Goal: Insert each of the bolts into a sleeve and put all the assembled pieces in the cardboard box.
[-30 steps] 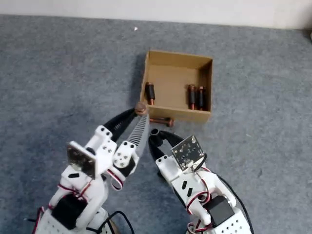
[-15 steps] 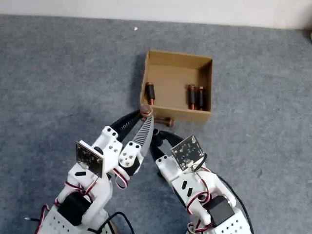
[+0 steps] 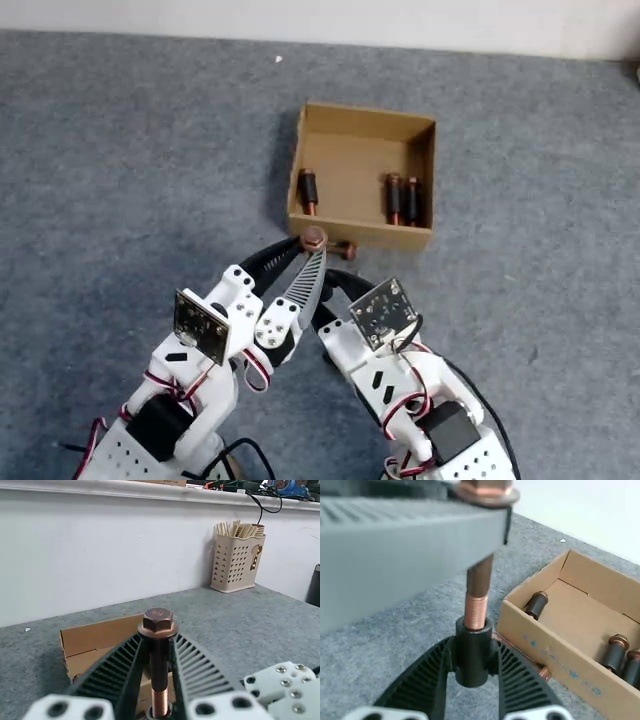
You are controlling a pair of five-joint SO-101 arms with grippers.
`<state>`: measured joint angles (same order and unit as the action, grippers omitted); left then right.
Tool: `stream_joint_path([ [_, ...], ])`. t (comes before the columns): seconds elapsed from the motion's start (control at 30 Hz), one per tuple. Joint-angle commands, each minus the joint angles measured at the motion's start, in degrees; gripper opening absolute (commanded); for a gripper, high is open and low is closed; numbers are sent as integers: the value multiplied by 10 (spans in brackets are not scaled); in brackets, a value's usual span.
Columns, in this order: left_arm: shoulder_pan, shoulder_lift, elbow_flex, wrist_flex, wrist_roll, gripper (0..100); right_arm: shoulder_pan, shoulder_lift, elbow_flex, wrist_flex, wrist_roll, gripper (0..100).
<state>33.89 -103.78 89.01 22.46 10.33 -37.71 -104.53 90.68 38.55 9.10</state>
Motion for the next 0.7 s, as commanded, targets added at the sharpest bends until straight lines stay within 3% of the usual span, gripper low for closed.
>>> stream_joint_path([
  [0.0,17,-4,-5,-14,7,6,-2,-8,-7,-22,6,5],
  [0.23,13,-5,-5,29,7,17,7,-8,-7,-22,6,5],
  [0.5,11,-4,-5,111,7,111,7,-8,-36,-22,4,5],
  [0.67,-20,-3,-5,121,7,137,7,-8,-40,-22,4,5],
])
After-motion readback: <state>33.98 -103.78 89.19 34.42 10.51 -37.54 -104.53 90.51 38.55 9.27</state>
